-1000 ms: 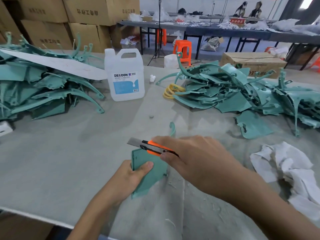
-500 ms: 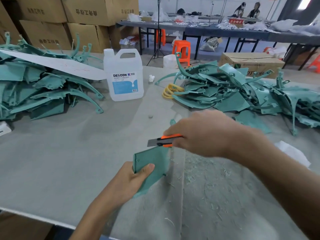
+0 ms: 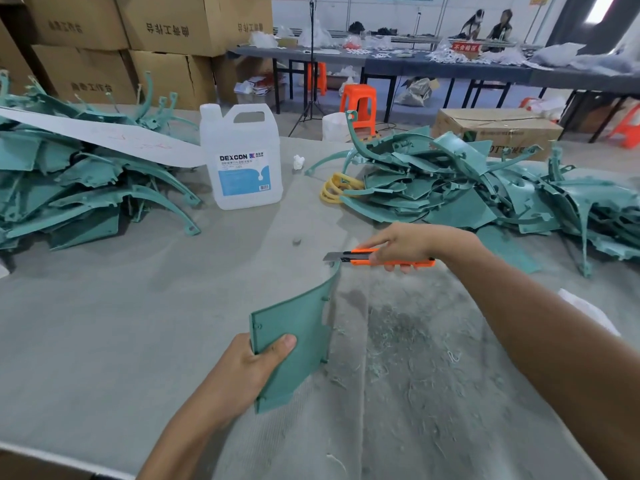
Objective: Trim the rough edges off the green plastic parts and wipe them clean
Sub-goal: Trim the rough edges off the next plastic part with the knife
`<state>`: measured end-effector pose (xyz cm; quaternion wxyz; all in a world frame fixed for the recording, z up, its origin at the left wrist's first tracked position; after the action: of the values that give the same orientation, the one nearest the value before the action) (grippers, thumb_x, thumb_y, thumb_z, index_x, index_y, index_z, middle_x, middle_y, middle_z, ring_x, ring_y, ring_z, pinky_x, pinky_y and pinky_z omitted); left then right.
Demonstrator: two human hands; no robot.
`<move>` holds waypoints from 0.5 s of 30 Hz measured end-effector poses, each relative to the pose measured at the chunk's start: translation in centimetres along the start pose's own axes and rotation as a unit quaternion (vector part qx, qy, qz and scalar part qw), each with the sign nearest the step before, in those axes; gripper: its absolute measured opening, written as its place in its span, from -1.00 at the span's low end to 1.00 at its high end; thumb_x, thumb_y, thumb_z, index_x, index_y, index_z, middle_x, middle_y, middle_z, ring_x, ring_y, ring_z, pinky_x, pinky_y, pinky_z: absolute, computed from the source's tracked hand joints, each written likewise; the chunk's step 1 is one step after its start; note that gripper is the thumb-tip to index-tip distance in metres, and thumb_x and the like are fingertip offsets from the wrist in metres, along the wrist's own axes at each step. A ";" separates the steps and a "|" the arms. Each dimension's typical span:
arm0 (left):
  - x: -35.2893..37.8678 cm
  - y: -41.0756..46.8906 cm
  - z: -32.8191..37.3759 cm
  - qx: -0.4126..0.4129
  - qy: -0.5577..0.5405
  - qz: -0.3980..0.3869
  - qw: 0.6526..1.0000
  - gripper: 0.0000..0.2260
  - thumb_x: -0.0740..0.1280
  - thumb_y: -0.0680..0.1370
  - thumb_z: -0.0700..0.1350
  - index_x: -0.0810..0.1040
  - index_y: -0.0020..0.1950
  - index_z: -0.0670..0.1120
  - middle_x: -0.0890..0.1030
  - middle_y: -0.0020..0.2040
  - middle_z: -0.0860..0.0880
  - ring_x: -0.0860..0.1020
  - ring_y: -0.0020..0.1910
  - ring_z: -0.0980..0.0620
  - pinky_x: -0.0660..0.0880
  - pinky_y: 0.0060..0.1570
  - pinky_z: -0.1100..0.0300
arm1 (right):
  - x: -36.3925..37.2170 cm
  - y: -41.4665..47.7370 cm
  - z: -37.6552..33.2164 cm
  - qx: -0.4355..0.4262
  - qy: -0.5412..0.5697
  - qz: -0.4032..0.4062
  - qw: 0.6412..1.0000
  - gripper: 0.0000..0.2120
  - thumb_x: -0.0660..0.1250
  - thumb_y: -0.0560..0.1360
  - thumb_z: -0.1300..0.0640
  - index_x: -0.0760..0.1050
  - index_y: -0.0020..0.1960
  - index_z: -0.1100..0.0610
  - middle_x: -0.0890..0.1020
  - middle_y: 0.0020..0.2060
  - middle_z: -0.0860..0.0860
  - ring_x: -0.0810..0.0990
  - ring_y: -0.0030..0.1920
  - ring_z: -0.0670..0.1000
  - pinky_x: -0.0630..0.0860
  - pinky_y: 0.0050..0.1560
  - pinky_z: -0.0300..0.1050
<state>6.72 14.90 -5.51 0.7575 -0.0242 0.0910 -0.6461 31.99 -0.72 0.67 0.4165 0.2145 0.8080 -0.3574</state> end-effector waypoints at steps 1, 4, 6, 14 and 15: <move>-0.1 0.0 -0.1 -0.001 -0.006 0.004 1.000 -0.70 0.34 0.51 0.22 0.71 0.07 0.08 0.73 0.00 -0.11 0.70 -0.02 -0.14 0.60 0.07 -0.17 | 0.2 0.9 0.6 0.004 0.007 0.001 1.000 -0.69 0.29 0.59 -0.11 0.46 0.27 -0.44 0.68 -0.22 -0.06 0.58 -0.39 -0.10 0.50 -0.33 -0.18; 0.1 0.0 -0.2 -0.003 -0.029 0.002 1.000 -0.71 0.35 0.50 0.19 0.70 0.09 0.09 0.72 0.02 -0.12 0.70 0.00 -0.17 0.60 0.09 -0.21 | 1.2 3.0 2.3 0.017 0.022 0.021 0.999 -0.64 0.28 0.64 -0.01 0.47 0.41 -0.25 0.63 -0.20 0.02 0.55 -0.33 -0.02 0.49 -0.31 -0.17; 0.2 -0.1 -0.2 -0.002 -0.044 0.002 0.999 -0.71 0.35 0.51 0.17 0.70 0.11 0.07 0.72 0.04 -0.15 0.68 0.03 -0.21 0.59 0.10 -0.22 | 1.8 3.7 3.3 0.027 0.019 0.044 0.998 -0.62 0.28 0.65 0.02 0.45 0.45 -0.18 0.61 -0.23 0.04 0.51 -0.33 0.02 0.48 -0.27 -0.14; -0.3 -0.1 -0.4 -0.016 -0.063 0.030 0.997 -0.73 0.34 0.58 0.01 0.71 0.10 -0.14 0.72 0.01 -0.17 0.68 0.02 -0.25 0.58 0.09 -0.18 | 2.3 -3.3 0.6 -0.002 0.105 0.251 0.962 -0.65 0.22 0.68 -0.03 0.42 0.44 -0.25 0.63 -0.22 -0.06 0.49 -0.36 -0.12 0.55 -0.32 -0.04; -0.3 -0.1 -0.4 -0.015 -0.064 0.029 0.997 -0.73 0.33 0.58 0.00 0.70 0.10 -0.14 0.73 0.01 -0.16 0.69 0.02 -0.22 0.60 0.07 -0.13 | 3.1 -5.3 -0.4 -0.018 0.164 0.279 0.946 -0.63 0.24 0.67 -0.04 0.40 0.42 -0.35 0.64 -0.24 -0.02 0.52 -0.36 -0.07 0.60 -0.27 0.06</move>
<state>6.52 15.21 -5.90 0.7799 -0.0739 0.0527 -0.6193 26.57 -3.75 0.39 0.3651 0.4798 0.7790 -0.1721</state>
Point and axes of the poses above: each hand's wrist, its own y-axis towards the middle knuckle, its own x-axis out of the palm, z = x × y, the point moved 10 cm from there along y, towards the middle knuckle
